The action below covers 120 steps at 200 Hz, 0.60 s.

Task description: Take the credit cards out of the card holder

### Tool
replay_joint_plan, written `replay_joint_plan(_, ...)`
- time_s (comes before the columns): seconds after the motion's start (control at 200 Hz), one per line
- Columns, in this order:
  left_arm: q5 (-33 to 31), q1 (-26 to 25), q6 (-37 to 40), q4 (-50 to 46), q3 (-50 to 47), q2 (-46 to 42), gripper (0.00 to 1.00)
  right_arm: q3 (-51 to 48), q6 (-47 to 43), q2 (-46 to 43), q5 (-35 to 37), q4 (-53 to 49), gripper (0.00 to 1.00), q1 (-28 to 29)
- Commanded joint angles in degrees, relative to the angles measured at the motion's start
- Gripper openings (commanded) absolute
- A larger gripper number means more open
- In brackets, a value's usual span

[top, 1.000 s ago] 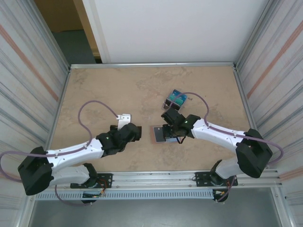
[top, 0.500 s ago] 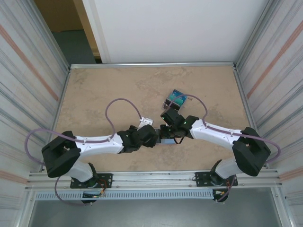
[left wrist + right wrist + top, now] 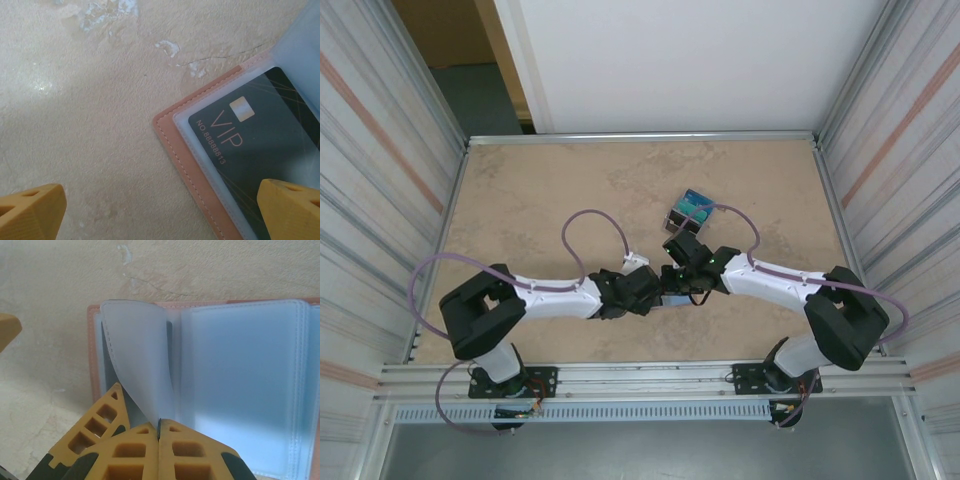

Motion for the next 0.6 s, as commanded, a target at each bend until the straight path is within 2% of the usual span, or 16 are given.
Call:
replay_joint_plan(0.0, -2.22, 0.51, -1.97, -5.41, 1.19, 1.51, 0.99, -0.49, 0.65, -0.73, 2.18, -1.73, 0.07, -0.63)
replay_joint_plan(0.195, -3.03, 0.69, -3.05, -6.29, 0.9, 1.0, 0.99, -0.03, -0.13, -1.81, 9.24, -7.71, 0.19, -1.49)
replay_joint_plan(0.596, -2.93, 0.74, -4.22, -5.34, 0.45, -2.74, 0.99, -0.75, -2.05, -4.87, 13.56, -12.39, 0.18, -5.75)
